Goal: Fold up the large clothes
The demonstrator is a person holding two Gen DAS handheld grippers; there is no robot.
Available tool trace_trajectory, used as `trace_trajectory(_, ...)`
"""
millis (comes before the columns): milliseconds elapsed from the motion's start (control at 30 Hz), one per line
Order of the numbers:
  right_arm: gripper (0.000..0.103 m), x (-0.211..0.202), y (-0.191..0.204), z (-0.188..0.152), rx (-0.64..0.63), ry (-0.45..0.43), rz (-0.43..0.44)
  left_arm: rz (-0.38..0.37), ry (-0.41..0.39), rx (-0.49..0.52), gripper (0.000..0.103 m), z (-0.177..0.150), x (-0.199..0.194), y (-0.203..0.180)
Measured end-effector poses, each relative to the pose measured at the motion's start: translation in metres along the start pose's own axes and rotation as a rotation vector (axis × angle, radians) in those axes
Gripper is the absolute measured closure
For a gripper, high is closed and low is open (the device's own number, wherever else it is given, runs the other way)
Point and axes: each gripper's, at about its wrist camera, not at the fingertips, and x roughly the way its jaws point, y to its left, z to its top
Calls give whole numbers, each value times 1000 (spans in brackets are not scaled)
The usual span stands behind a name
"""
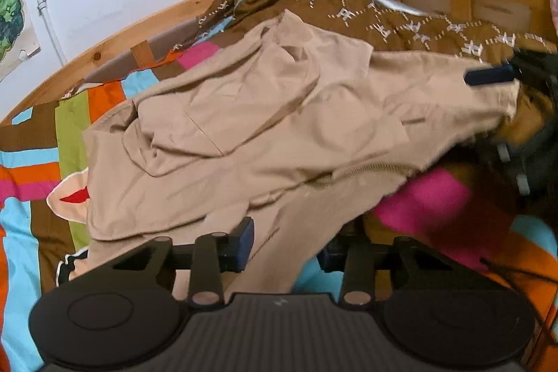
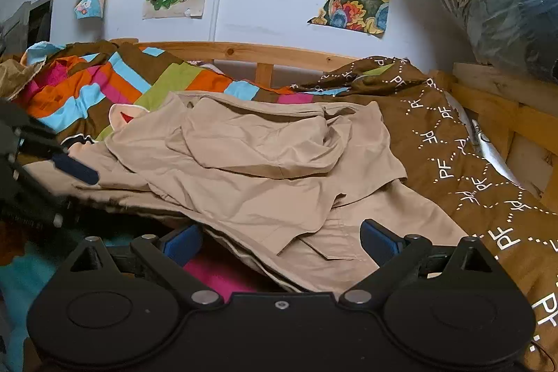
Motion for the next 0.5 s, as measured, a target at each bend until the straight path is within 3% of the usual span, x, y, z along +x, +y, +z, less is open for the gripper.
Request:
trace_trajectory(167,6,-7,17,0,-145,22,41,-20,11,-62,62,9,2,12)
trace_trajectory(233,6,-7,26,-3,-235,40,13,-24,17,-73,62,10,2,13)
trace_trajectory(367,17,-1,38,-15,-396,88,-60,-24,28,-67,61,8,3,11)
trace_trajectory(500,28,2,32,-19,-416,120,-76,-26,35,-72,60,7,2,10)
